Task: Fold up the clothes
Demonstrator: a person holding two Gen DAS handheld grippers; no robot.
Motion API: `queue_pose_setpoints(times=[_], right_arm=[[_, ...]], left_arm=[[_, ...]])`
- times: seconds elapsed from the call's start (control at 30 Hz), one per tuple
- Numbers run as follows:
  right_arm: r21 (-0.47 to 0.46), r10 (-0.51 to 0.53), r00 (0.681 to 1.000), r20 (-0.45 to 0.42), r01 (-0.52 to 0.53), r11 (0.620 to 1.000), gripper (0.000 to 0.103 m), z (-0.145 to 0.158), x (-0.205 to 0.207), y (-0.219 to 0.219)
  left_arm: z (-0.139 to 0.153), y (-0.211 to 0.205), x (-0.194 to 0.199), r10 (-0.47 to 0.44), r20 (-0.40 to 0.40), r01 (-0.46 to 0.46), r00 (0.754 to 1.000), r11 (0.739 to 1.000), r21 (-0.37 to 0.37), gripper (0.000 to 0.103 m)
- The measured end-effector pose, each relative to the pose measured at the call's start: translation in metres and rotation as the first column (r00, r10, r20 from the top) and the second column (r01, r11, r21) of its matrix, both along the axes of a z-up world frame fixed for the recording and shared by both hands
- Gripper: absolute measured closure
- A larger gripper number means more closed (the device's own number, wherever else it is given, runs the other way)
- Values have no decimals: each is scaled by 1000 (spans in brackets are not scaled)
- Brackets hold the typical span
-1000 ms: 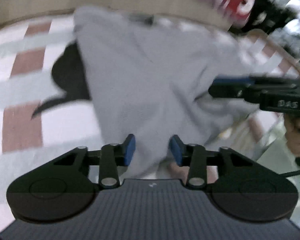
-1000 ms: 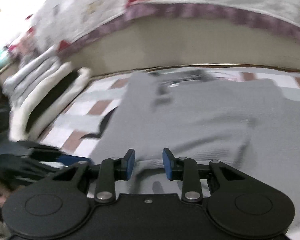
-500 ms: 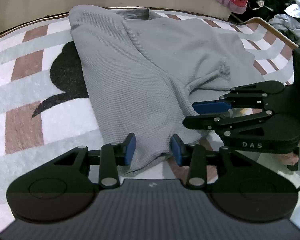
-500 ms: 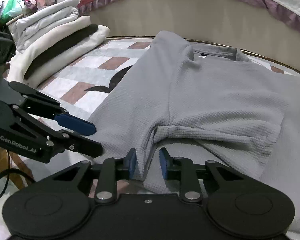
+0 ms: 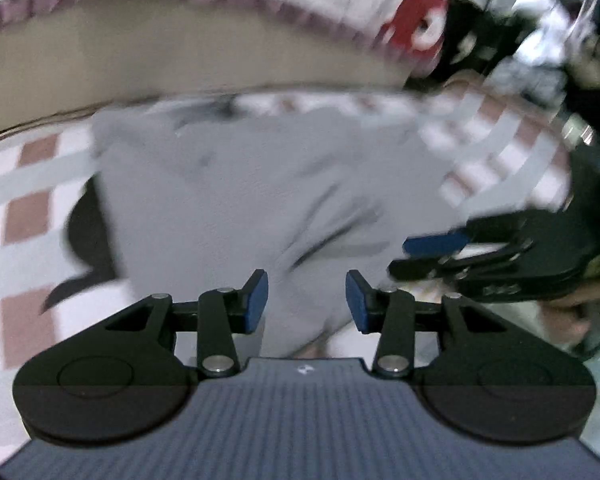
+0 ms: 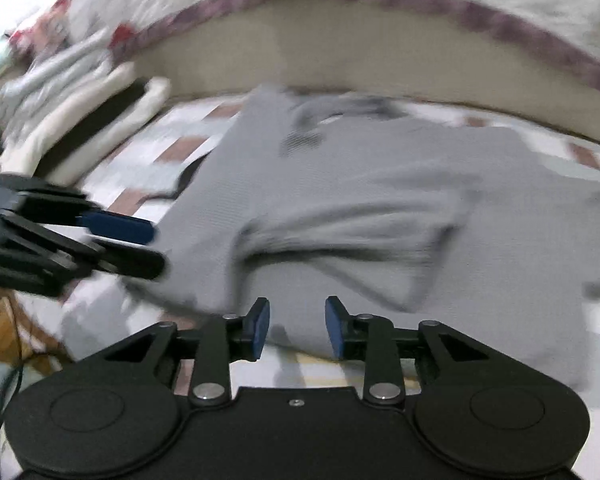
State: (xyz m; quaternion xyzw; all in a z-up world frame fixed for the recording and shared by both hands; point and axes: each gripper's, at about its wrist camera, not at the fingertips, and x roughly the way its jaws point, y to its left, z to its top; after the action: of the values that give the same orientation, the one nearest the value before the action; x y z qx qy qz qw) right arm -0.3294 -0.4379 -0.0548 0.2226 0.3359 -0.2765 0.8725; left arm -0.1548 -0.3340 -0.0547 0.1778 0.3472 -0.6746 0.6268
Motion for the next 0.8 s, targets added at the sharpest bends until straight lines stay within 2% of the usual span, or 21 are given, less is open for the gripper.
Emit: queue_pose_setpoints(times=[0.07,0.1,0.17,0.2,0.3,0.33,0.43,0.5,0.57,0.67,0.73,0.8], right_arm=[[48,-131,991,41,129,990,59,5,-31,-19],[86,-187,981,59,182,980,59,5,-46,-28],[175,-239,968,74,224,959,59,1,-71,-42],[201,-261,963,64,244,949,59,-1,-79,-46],[222,-346,938,17,334,916,59,-9,-98,-50],[246,-386,922,9,372,895,59,-15,-104,-53],[362,-478,876,71,424,830,56,-33,-118,-56],[450,-532,838,126,429,783,55,-46,-124,-57],[525,-594,783,182,434,732,56,-58,-123,-53],[537,-683,695,224,496,682,57,-65,-124,-51],[524,-716,658,234,535,663,57,-66,-123,-53],[513,-731,634,251,553,656,57,-68,-122,-54]], left_arm=[[1,-22,-17,-13,37,11,999,999,36,60],[-4,-38,-29,-23,87,14,996,995,96,61],[-21,-67,-46,-21,174,-20,985,973,231,64],[-26,-75,-48,-8,163,-33,987,969,244,64],[-33,-89,-48,13,64,-26,998,976,215,64],[-34,-91,-48,16,55,-27,998,979,203,64],[-38,-95,-49,18,72,-31,997,983,181,62],[-45,-98,-46,23,77,-38,997,979,198,62],[-51,-99,-43,42,82,-60,996,968,242,62],[-55,-96,-37,68,93,-92,993,955,280,62],[-51,-90,-30,74,73,-91,995,961,261,62],[-44,-83,-20,89,40,-96,995,970,225,62]])
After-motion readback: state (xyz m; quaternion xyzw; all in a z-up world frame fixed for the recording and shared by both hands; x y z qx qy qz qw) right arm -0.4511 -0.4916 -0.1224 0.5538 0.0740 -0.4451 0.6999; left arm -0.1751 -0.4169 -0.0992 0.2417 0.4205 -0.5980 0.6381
